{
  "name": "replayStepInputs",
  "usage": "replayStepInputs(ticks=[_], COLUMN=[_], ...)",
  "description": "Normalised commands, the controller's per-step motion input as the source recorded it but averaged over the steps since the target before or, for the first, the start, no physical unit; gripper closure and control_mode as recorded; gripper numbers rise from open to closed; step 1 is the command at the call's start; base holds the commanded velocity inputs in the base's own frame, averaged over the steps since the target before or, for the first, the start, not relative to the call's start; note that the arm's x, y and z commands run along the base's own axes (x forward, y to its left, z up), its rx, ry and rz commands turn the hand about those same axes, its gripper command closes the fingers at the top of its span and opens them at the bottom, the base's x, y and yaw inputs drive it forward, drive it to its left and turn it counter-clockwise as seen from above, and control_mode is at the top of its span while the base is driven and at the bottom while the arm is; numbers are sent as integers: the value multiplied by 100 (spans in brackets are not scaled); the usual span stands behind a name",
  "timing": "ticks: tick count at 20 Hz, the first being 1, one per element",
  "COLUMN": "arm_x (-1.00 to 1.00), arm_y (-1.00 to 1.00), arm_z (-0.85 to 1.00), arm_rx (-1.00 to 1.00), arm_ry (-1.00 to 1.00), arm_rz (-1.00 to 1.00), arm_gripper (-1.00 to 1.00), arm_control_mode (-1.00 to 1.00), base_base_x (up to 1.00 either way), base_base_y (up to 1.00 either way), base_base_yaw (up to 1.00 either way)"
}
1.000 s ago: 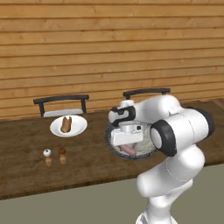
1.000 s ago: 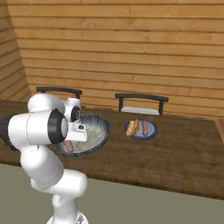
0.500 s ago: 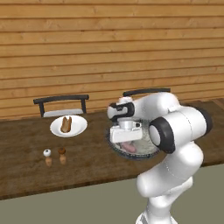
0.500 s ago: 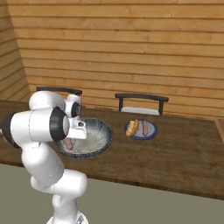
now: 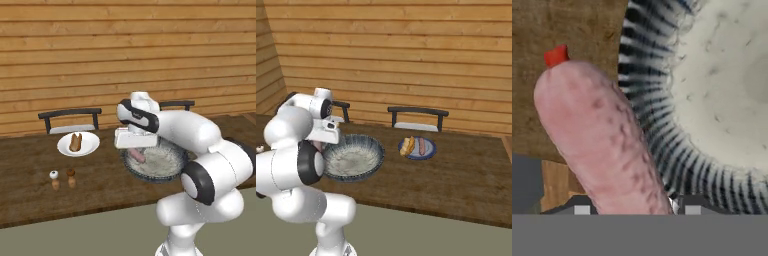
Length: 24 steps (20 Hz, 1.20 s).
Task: Place one bun and one sausage from the bowl on each plate.
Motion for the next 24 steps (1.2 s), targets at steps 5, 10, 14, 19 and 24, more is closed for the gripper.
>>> replayStepInputs(ticks=[5, 10, 14, 19, 24], arm_x=[-13, -4, 51, 69, 50], arm_y=[79, 67, 66, 18, 0], arm_z=[31, -1, 0, 0, 0], arm_rx=[0, 0, -1, -4, -7], arm_ry=[0, 0, 4, 4, 0], arm_rz=[-22, -16, -30, -15, -10], arm_gripper=[100, 100, 100, 100, 100], arm_control_mode=[-100, -100, -100, -100, -100], base_base_x=[0, 0, 0, 0, 0], base_base_y=[0, 0, 0, 0, 0], base_base_yaw=[0, 0, 0, 0, 0])
